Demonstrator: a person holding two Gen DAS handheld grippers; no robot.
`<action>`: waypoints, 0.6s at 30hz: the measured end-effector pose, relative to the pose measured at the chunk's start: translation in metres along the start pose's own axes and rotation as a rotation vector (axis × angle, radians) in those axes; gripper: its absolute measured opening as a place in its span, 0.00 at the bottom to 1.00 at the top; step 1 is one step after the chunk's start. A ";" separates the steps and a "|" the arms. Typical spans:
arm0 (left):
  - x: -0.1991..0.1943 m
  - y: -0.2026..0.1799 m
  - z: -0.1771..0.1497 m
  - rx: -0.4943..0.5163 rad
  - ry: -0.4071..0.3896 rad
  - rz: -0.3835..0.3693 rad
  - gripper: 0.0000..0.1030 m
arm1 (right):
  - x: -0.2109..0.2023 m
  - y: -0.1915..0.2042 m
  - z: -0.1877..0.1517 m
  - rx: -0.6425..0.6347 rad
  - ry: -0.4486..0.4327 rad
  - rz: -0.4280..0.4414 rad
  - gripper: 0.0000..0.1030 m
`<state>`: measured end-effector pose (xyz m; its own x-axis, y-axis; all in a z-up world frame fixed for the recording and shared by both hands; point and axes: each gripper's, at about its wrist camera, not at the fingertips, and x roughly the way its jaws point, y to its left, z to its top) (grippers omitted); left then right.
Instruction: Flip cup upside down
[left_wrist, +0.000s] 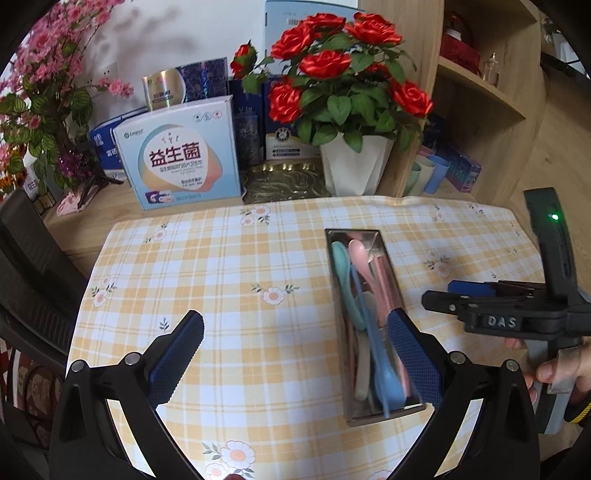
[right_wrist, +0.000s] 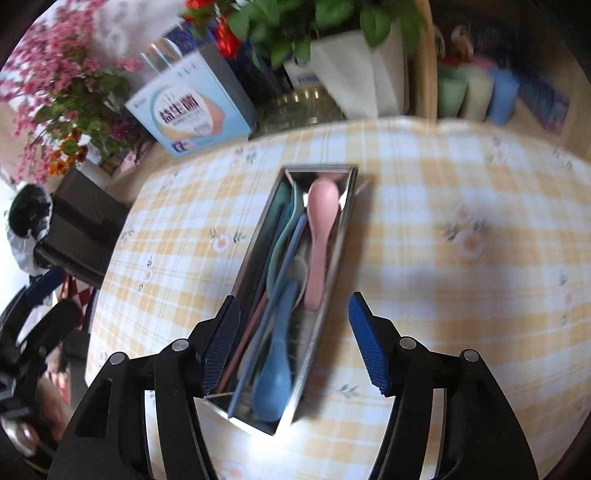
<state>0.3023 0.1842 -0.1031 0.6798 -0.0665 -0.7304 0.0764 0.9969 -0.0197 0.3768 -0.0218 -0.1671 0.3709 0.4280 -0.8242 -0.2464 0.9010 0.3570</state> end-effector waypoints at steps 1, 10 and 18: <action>-0.001 -0.004 0.002 0.002 -0.003 -0.004 0.94 | -0.008 -0.001 0.000 -0.028 -0.011 -0.015 0.62; -0.030 -0.048 0.015 0.013 -0.073 0.001 0.94 | -0.092 -0.019 -0.012 -0.128 -0.224 -0.062 0.86; -0.066 -0.093 0.027 0.018 -0.150 0.018 0.94 | -0.176 -0.033 -0.026 -0.152 -0.381 -0.085 0.86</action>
<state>0.2700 0.0943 -0.0352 0.7826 -0.0555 -0.6200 0.0754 0.9971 0.0059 0.2966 -0.1290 -0.0454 0.6934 0.3739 -0.6159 -0.3191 0.9258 0.2026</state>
